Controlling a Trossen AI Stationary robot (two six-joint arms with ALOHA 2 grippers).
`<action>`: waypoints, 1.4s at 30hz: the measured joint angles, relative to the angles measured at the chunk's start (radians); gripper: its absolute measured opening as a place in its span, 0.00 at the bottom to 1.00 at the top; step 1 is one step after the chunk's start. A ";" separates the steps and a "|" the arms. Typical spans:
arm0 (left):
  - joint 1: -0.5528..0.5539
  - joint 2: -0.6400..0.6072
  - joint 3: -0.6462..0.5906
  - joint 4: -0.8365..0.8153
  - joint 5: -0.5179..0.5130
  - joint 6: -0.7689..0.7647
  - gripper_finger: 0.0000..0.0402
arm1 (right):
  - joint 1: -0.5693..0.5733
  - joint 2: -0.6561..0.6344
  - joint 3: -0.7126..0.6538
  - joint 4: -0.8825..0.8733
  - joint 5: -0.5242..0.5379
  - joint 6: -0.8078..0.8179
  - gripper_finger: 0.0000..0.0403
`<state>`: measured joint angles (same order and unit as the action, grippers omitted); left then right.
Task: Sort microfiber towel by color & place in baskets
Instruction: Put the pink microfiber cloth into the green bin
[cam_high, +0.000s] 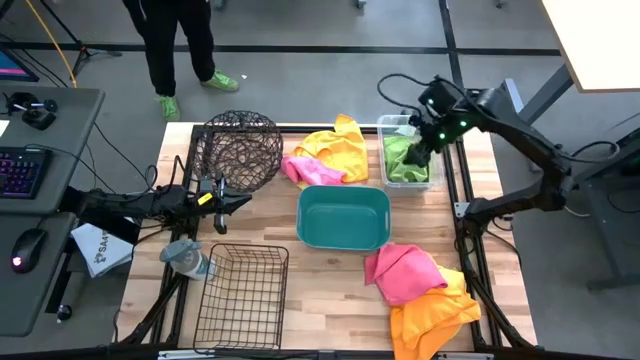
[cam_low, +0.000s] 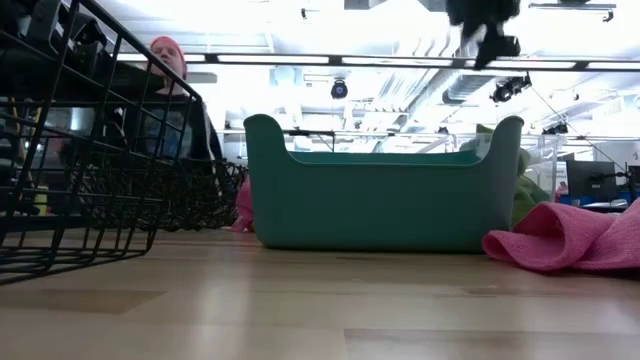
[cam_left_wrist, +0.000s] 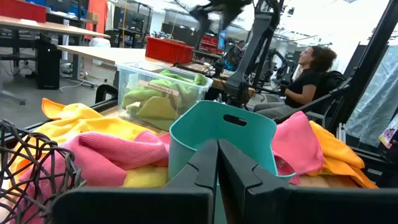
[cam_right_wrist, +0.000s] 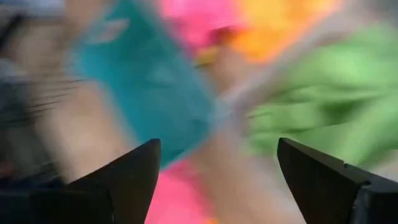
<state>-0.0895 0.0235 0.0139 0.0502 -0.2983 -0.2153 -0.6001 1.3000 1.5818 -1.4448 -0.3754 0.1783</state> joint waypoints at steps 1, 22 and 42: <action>0.000 0.000 0.000 0.000 0.000 0.000 0.00 | 0.036 -0.008 0.004 -0.011 -0.045 0.031 0.79; 0.000 0.000 0.000 0.000 0.000 0.000 0.00 | 1.030 -0.219 -0.719 0.380 -0.072 1.364 0.79; 0.000 0.000 0.000 0.000 0.000 0.000 0.00 | 1.094 -0.217 -0.878 0.591 0.076 1.261 0.43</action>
<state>-0.0897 0.0232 0.0139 0.0500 -0.2982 -0.2150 0.4938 1.0828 0.7039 -0.8535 -0.2994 1.4394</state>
